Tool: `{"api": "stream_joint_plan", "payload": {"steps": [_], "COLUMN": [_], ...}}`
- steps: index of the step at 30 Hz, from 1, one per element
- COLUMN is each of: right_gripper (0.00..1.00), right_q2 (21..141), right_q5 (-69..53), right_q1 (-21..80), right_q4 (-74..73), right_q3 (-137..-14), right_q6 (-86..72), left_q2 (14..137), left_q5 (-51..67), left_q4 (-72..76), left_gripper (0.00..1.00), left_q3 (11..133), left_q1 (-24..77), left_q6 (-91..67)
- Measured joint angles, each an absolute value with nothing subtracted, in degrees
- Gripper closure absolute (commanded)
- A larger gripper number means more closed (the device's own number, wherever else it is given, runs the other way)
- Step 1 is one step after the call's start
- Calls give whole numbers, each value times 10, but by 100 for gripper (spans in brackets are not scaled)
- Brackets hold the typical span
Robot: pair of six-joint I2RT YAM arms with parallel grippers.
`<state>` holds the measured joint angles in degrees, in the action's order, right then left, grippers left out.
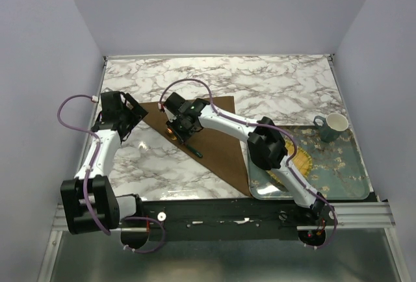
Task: Fold the napkin, place the utensils inside, and roll it up
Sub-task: Place the utensil onto the napkin, then fold the napkin
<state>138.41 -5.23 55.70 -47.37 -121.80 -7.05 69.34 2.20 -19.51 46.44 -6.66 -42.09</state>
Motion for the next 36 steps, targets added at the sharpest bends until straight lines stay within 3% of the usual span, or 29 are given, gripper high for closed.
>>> {"api": "stream_joint_plan", "payload": {"steps": [2,10,13,15,18,22,25,36], "right_gripper": [53,47,45,44,43,42,41,41], "right_q2": [1383,1316,1253,1182,1082,976,931,880], "right_q5": [-52,-57,-63,-71,-85,-99,-103,-117], "right_q1": [557,540,528,518,503,483,479,475], "right_q4": [-482,-488,-480,-458,-435,-401,-368,-317], "right_q3": [-1240,-1213,-1155,-1079,-973,-867,-811,-716], "right_q6": [-75,-88,-92,-95,-99,-102,-104,-104], "left_q2": [722,829,865,891,930,960,988,1052], "left_q5": [34,128,147,156,163,174,174,173], "left_q4": [-181,-128,-123,-130,-125,-117,-112,-92], "left_gripper": [1,5,8,20,29,31,39,39], "left_q3": [474,494,514,540,575,590,600,634], "left_q1": [-72,-151,-170,-171,-172,-178,-181,-183], "left_q6": [-421,-411,-400,-383,-356,-338,-335,-334]}}
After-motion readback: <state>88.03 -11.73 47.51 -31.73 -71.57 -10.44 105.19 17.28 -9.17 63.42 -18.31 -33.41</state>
